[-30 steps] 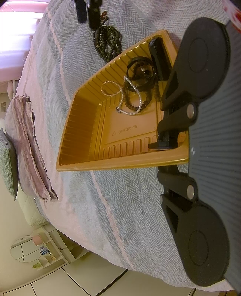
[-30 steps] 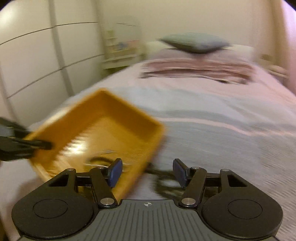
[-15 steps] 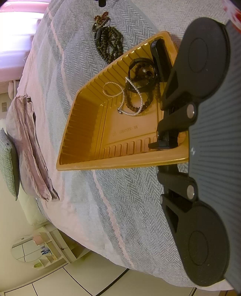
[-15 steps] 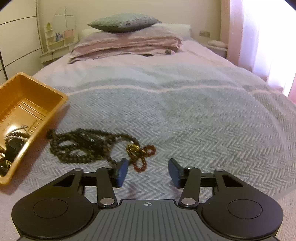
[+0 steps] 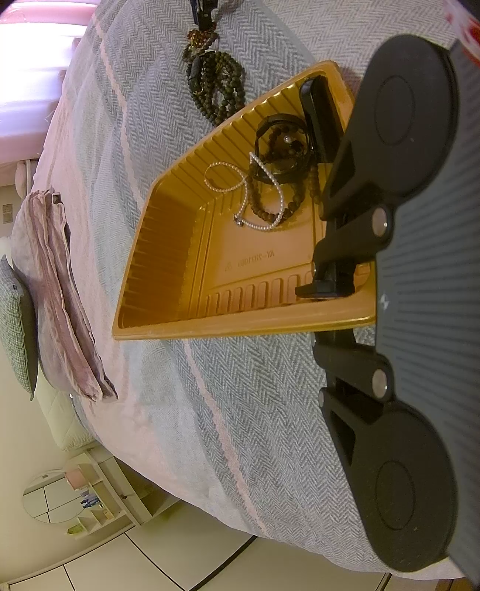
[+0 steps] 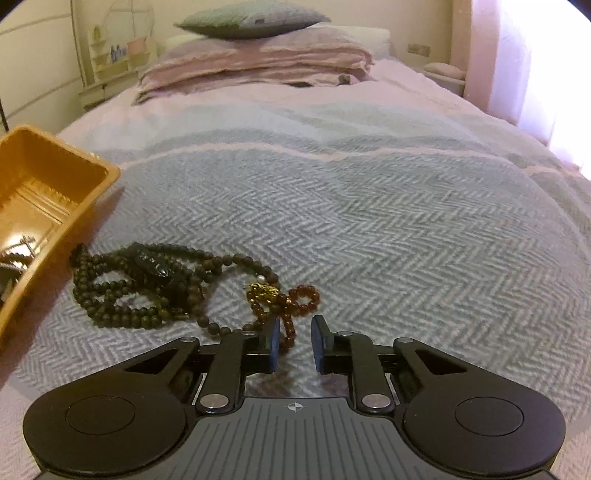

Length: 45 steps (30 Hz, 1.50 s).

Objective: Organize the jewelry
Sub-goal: 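Lower the right tool onto the pile and grasp a brown bead bracelet, then carry the brown bead bracelet into the tray and open the right tool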

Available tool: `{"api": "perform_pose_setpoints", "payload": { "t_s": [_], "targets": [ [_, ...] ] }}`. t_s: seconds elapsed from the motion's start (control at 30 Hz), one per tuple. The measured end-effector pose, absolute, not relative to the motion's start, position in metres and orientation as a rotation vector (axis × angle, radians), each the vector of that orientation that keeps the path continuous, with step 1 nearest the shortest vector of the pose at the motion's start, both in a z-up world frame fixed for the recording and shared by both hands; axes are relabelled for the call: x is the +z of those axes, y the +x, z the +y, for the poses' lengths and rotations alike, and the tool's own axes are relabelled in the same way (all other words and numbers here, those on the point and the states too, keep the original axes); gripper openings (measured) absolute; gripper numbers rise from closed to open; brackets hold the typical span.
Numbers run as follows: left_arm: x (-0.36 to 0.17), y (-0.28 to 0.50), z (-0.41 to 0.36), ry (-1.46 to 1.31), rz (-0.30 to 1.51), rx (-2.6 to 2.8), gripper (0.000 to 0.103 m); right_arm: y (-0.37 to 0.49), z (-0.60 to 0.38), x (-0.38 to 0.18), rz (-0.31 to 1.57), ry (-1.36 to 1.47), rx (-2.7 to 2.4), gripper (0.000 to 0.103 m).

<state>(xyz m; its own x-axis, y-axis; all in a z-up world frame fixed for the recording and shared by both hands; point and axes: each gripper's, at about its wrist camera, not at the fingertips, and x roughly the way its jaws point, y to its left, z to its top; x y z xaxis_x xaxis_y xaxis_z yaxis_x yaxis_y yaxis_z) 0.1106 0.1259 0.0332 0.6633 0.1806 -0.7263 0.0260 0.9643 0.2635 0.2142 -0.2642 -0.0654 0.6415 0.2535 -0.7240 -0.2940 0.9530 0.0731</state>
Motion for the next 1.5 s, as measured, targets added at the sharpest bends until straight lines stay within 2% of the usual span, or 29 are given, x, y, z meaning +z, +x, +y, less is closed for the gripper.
{"api": "perform_pose_setpoints", "payload": {
  "t_s": [0.1,0.17,0.33,0.67,0.97,1.2,1.5],
  "targets": [
    [0.033,0.111,0.126,0.259,0.843,0.088,0.005,0.220,-0.256,-0.070,0.837,-0.108,0.315,0.018],
    [0.033,0.111,0.127,0.258,0.842,0.088,0.005,0.222,-0.253,-0.070,0.844,-0.124,0.316,0.004],
    [0.034,0.110,0.129,0.256,0.840,0.083,0.005,0.212,-0.255,-0.056,0.817,-0.120,0.310,0.004],
    [0.035,0.110,0.128,0.254,0.837,0.082,0.006,0.182,-0.257,0.027,0.657,-0.150,0.363,0.004],
    [0.034,0.110,0.129,0.249,0.837,0.081,0.006,0.175,-0.232,0.076,0.578,-0.133,0.476,0.004],
    [0.034,0.110,0.129,0.250,0.837,0.081,0.006,0.176,-0.184,0.093,0.570,-0.122,0.619,0.004],
    [0.033,0.109,0.130,0.248,0.839,0.078,0.006,0.174,-0.114,0.086,0.597,-0.134,0.798,0.004]
  ]
}}
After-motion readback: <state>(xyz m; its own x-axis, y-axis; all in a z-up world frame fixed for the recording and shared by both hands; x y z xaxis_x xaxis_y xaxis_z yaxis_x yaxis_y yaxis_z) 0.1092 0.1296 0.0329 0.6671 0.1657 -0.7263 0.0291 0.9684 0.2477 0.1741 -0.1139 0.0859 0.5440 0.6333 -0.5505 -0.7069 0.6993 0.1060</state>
